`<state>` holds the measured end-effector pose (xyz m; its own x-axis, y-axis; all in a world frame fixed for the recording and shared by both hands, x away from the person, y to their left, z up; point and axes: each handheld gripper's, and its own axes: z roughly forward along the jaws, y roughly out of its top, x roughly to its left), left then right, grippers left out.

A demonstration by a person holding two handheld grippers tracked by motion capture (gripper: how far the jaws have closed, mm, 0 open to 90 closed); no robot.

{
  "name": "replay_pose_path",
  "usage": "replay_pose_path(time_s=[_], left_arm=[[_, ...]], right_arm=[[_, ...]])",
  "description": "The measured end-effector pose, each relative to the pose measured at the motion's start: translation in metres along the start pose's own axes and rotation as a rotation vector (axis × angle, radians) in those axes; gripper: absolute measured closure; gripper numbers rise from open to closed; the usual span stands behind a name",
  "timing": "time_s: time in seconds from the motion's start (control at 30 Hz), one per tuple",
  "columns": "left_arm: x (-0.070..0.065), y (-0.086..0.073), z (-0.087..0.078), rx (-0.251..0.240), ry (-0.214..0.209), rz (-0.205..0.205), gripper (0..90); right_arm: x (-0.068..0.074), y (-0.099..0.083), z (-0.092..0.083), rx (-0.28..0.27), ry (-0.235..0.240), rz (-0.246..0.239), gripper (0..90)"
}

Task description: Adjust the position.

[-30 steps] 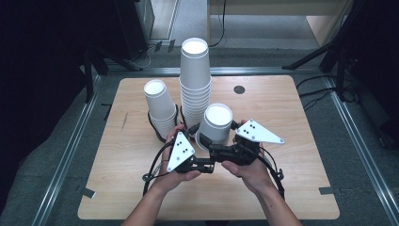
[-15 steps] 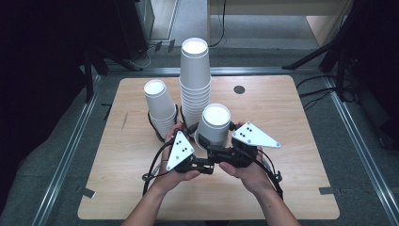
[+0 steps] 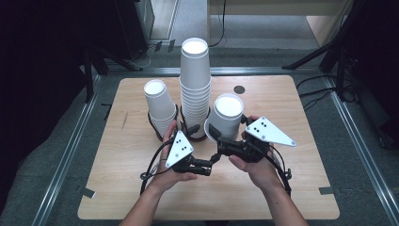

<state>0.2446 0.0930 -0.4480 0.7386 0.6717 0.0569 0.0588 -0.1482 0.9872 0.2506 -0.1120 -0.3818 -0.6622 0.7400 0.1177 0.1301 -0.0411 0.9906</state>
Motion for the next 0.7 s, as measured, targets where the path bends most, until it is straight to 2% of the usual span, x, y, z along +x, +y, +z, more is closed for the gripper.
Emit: replay_pose_path(time_s=[0.23, 0.37, 0.53, 0.7], left_arm=[[0.007, 0.001, -0.009, 0.001, 0.001, -0.021, 0.0], [0.011, 0.002, -0.016, 0.007, 0.003, -0.035, 0.0], [0.014, 0.005, -0.022, 0.022, -0.011, -0.06, 0.0], [0.012, 0.009, -0.024, 0.037, -0.015, -0.065, 0.0]], right_arm=[[-0.015, 0.0, -0.01, -0.015, -0.068, -0.025, 16.8], [-0.019, -0.008, -0.013, 0.0, -0.113, -0.084, 16.7], [-0.025, -0.021, -0.014, 0.024, -0.134, -0.107, 16.4], [-0.028, -0.035, -0.019, 0.05, -0.15, -0.146, 16.2]])
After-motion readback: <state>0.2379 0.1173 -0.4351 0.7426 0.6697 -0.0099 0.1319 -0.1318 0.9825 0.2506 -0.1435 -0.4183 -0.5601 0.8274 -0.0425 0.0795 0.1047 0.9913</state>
